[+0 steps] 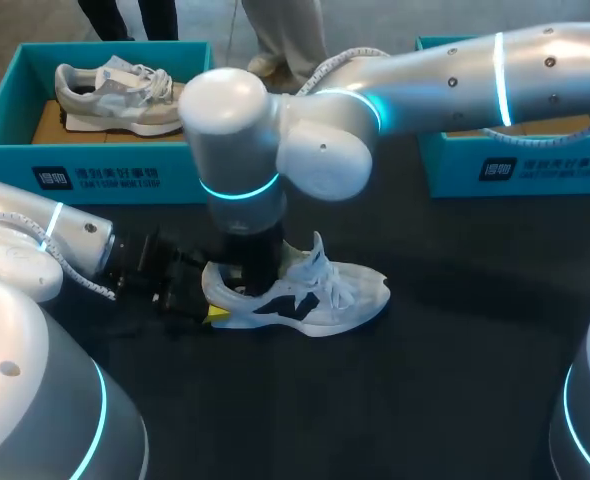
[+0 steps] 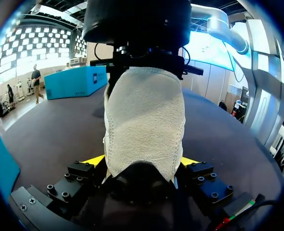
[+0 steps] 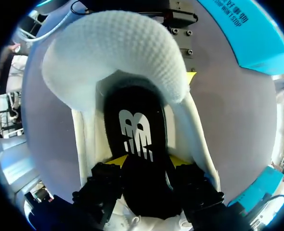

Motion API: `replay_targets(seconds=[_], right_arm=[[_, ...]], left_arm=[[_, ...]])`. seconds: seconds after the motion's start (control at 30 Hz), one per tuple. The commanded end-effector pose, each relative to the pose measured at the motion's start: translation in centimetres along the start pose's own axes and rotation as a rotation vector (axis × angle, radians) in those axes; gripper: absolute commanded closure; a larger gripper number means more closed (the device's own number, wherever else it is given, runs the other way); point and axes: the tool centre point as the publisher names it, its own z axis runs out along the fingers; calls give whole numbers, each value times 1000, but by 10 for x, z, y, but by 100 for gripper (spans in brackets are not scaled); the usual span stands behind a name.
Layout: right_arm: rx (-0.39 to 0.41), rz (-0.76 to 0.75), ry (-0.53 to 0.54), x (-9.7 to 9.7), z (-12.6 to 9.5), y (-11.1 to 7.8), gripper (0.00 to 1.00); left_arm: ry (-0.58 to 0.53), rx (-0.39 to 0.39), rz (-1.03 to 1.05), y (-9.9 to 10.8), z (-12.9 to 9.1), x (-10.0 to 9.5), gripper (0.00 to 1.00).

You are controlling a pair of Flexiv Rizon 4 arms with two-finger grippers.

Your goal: Take the shoe out of the shoebox, open the shoe tongue, remove and reinsert the insole, then place the shoe into the shoebox

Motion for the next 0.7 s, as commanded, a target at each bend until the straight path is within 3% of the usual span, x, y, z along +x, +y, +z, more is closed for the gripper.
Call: replay_targets(seconds=[0.03,0.33,0.43,0.47,0.5,0.7], right_arm=[[4,-11,61,6,34,4,52],[18,10,170,27,57,-3,68],[19,21,190,32,61,-5,83],[19,22,202,33,63,-6,96],[20,21,212,35,64,-6,100],[2,-11,276,38,60,-10,100]], left_arm=[[1,-3,0,0,0,-1,100],[1,-3,0,0,0,-1,100],[1,-3,0,0,0,-1,100],[1,-3,0,0,0,-1,100],[1,-3,0,0,0,-1,100],[1,-3,0,0,0,-1,100]])
